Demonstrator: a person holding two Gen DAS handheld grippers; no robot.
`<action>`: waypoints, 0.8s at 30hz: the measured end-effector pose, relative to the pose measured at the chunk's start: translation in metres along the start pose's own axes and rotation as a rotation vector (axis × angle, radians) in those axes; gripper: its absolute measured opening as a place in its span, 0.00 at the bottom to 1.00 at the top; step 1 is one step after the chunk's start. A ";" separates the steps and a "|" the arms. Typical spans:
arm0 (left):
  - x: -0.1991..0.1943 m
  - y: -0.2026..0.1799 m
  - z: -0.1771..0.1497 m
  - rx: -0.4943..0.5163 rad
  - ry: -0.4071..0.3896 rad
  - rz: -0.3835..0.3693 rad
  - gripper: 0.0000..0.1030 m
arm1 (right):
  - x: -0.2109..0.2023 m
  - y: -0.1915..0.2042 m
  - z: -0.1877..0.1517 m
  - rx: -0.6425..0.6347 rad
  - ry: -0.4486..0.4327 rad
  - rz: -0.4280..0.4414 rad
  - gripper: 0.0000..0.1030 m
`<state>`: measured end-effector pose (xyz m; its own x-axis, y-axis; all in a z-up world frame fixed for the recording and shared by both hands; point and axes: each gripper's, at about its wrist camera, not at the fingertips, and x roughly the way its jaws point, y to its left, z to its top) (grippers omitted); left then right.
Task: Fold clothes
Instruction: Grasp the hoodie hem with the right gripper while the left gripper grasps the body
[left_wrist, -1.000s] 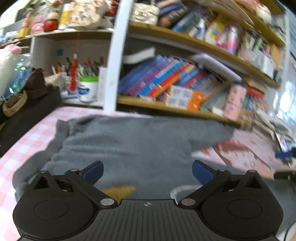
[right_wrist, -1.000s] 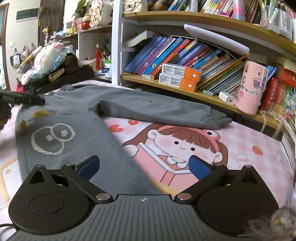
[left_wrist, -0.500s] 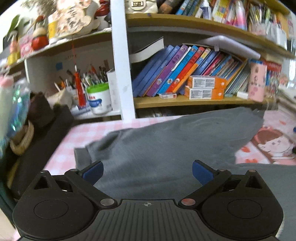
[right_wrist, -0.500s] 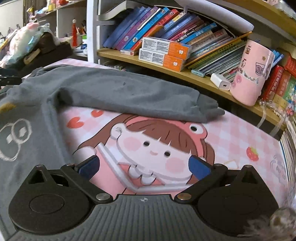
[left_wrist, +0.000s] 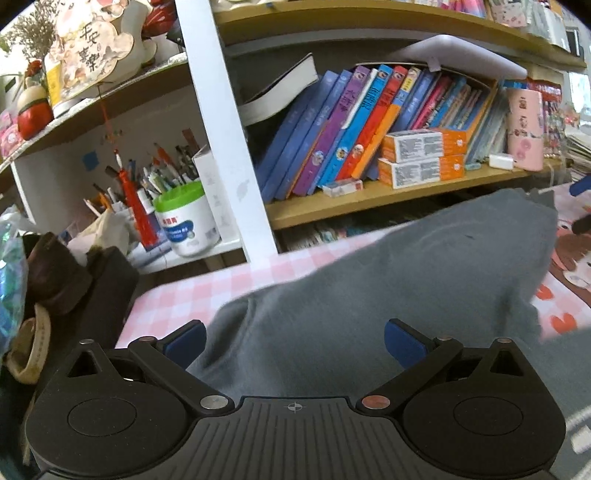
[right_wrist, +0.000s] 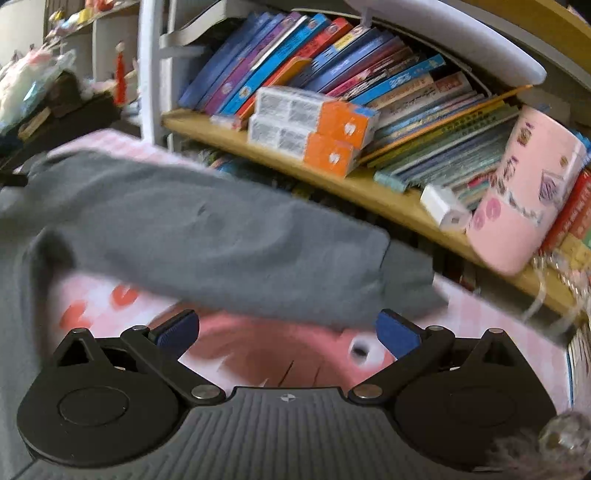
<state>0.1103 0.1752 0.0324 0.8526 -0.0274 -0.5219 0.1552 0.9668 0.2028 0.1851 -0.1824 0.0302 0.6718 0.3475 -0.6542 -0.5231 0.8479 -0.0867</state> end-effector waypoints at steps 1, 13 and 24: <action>0.005 0.003 0.002 -0.006 0.000 -0.009 1.00 | 0.007 -0.007 0.006 0.016 -0.010 0.005 1.00; 0.063 0.049 0.013 -0.092 0.060 -0.042 1.00 | 0.078 -0.027 0.052 -0.070 -0.010 -0.058 0.99; 0.121 0.058 0.018 -0.074 0.172 -0.079 0.99 | 0.124 -0.051 0.057 -0.028 0.086 -0.009 0.75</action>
<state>0.2313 0.2236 -0.0036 0.7407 -0.0662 -0.6685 0.1754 0.9797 0.0973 0.3252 -0.1601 -0.0035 0.6299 0.3029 -0.7152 -0.5321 0.8391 -0.1133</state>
